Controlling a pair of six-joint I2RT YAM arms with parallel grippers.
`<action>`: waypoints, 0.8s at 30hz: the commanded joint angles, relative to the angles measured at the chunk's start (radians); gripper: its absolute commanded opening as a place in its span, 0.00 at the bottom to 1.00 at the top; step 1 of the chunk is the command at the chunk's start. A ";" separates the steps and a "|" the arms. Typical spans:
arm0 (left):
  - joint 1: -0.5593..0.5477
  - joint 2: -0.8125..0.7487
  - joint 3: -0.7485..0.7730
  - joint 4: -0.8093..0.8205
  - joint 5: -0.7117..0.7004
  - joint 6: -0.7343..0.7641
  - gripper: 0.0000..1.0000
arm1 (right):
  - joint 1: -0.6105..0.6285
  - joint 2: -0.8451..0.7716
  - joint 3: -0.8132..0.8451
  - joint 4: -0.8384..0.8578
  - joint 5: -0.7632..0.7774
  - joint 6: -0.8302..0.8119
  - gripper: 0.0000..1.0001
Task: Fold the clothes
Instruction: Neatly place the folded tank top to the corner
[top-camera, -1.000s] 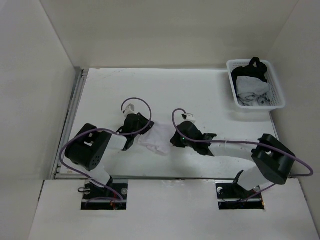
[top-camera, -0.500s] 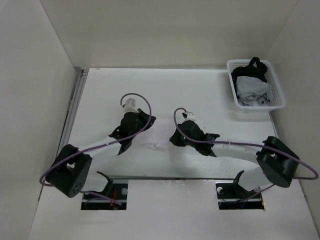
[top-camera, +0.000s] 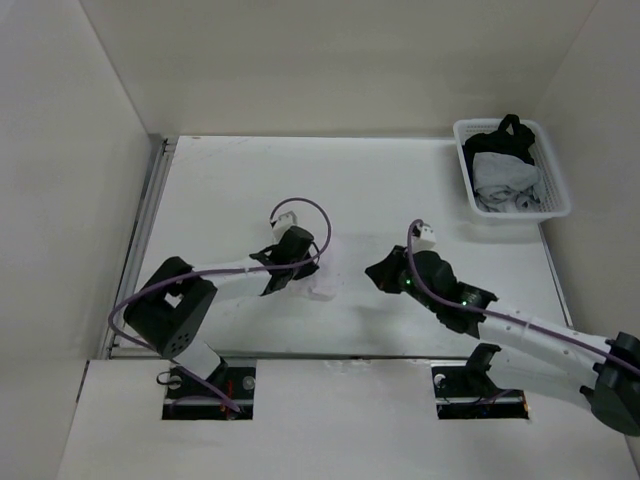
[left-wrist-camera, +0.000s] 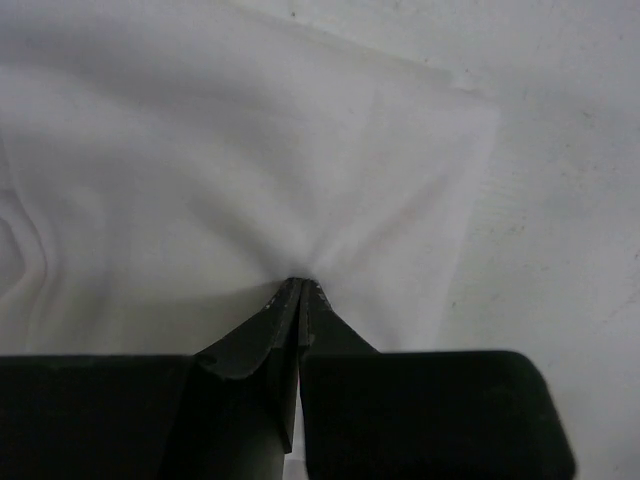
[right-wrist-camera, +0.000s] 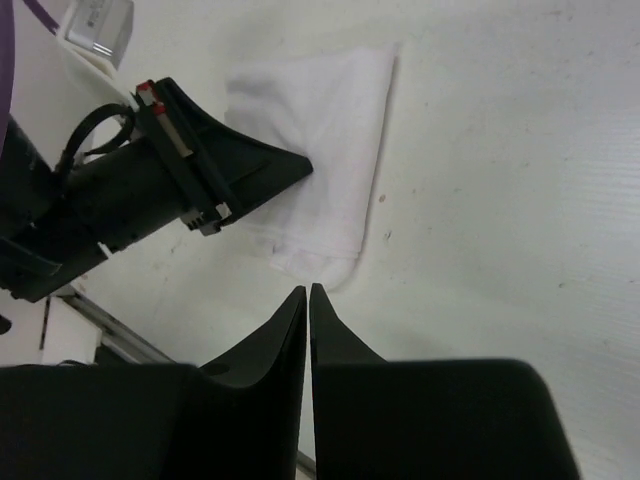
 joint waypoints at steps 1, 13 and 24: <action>0.034 0.041 0.028 -0.039 0.023 -0.046 0.00 | -0.023 -0.078 -0.027 -0.033 0.029 -0.006 0.08; 0.572 0.364 0.419 -0.021 0.191 -0.143 0.00 | -0.047 -0.121 -0.050 -0.015 -0.012 -0.038 0.10; 0.954 0.812 1.293 -0.458 0.103 -0.006 0.00 | -0.092 -0.156 -0.053 -0.013 -0.097 -0.072 0.10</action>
